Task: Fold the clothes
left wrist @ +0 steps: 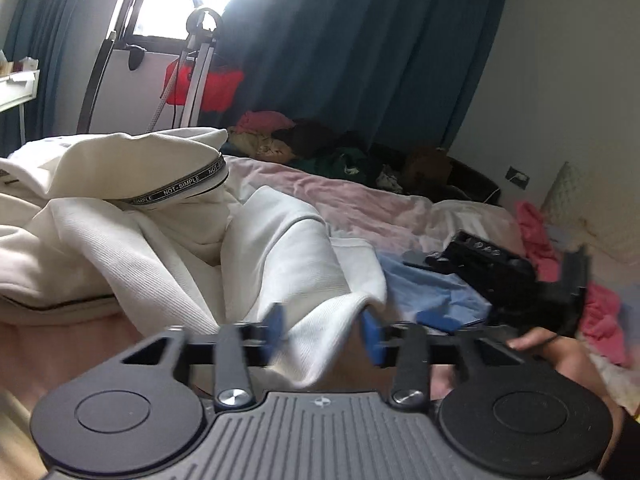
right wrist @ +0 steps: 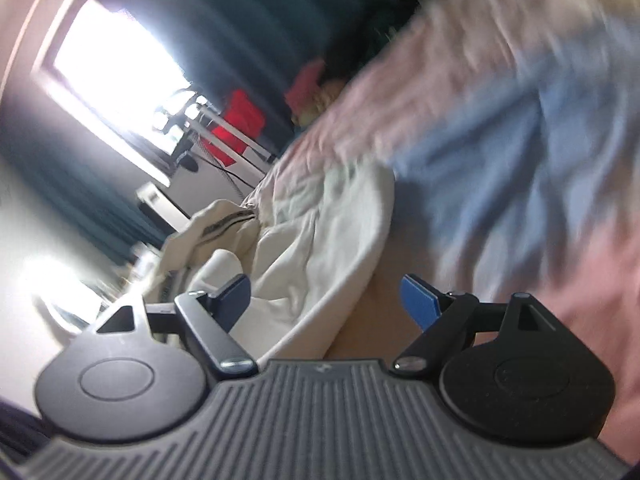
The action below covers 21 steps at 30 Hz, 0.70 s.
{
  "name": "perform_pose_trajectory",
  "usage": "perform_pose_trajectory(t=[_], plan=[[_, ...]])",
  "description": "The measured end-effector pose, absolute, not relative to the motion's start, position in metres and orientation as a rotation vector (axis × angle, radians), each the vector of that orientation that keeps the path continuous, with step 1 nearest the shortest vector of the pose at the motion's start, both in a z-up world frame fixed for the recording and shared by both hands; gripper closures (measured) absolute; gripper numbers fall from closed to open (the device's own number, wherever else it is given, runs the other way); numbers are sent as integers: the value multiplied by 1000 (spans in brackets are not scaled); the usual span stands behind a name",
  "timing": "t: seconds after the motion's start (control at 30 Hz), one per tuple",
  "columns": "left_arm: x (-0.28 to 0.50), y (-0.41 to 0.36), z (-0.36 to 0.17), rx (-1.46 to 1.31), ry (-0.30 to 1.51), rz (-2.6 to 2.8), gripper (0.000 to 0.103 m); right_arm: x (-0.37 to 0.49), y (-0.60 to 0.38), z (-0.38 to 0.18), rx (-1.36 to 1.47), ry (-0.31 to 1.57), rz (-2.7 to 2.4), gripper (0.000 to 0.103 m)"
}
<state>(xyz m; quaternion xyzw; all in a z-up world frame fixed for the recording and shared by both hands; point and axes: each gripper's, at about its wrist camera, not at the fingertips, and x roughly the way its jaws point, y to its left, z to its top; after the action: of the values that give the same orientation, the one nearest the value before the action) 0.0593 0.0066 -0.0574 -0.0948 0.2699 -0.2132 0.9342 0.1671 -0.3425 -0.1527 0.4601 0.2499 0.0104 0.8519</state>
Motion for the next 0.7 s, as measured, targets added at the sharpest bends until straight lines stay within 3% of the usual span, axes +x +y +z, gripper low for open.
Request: perform_pose_trajectory(t=[0.03, 0.07, 0.17, 0.47, 0.5, 0.53, 0.63, 0.7], plan=[[55, 7, -56, -196, 539, -431, 31, 171, -346, -159, 1019, 539, 25, 24], [51, 13, -55, -197, 520, -423, 25, 178, -348, -163, 1044, 554, 21, 25], [46, 16, -56, -171, 482, -409, 22, 209, -355, -171, 1099, 574, 39, 38], [79, 48, -66, -250, 462, -321, 21, 286, -374, -195, 998, 583, -47, 41], [82, 50, -68, -242, 442, -308, 21, 292, -374, -197, 988, 576, -36, 45], [87, 52, -71, -226, 422, -292, 20, 299, -373, -200, 979, 570, -24, 59], [104, 57, -78, -202, 415, -254, 20, 316, -372, -207, 957, 560, 7, 85], [117, 62, -83, -220, 419, -236, 20, 323, -368, -206, 931, 559, 5, 94]])
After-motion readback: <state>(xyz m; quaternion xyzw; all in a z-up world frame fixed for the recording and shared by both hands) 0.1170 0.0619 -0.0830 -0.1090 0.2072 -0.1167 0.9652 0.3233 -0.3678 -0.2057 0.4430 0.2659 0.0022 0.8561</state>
